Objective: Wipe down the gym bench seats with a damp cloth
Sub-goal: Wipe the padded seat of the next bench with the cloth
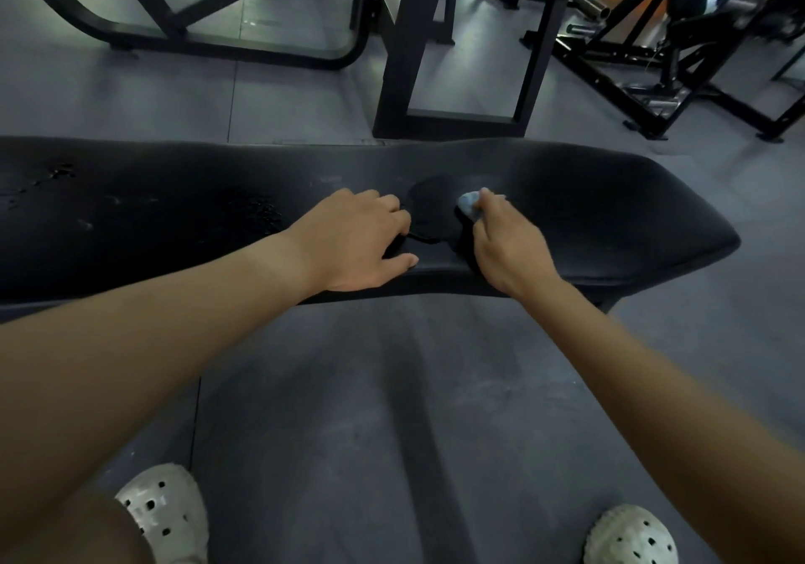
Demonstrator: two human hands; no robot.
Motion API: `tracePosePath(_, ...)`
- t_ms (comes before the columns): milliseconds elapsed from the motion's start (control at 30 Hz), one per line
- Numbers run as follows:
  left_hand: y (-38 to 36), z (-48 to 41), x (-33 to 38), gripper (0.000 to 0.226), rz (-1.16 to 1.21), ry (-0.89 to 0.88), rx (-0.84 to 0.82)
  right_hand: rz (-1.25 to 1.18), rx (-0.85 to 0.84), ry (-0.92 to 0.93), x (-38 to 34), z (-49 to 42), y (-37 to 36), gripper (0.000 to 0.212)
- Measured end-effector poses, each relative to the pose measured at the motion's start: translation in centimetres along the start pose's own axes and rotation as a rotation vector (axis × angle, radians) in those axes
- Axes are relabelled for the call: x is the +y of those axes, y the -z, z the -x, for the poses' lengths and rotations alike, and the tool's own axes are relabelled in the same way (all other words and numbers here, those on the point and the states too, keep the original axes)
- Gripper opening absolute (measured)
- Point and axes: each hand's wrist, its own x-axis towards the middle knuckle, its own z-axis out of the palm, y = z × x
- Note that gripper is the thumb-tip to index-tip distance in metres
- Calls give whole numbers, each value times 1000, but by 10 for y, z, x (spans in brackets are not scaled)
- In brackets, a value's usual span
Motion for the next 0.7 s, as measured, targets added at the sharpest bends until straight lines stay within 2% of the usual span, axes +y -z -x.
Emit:
tracePosePath(167,-2,-1,13,47,-19,43,36,-40,-115,232,-22,26,-4,46)
tracePosePath(267,-6,-1,21,46,-62,72,40,-27,-169,287,-8,32,2,55)
tracePosePath(367,-6,-2,26,44,-99,94,42,77,-90,210,22,35,14,54)
tracePosePath(500,-4,-3,32,42,-91,122,41,105,104,-108,51,38,25,34)
tracePosePath(567,-5,-3,35,39,-92,126,50,86,153,-179,52,37,23,32)
tracePosePath(633,-5,-4,39,38,-100,132,55,67,155,-154,45,37,17,35)
tracePosePath(700,-7,-5,42,39,-98,153,48,57,98,-24,29,42,9,37)
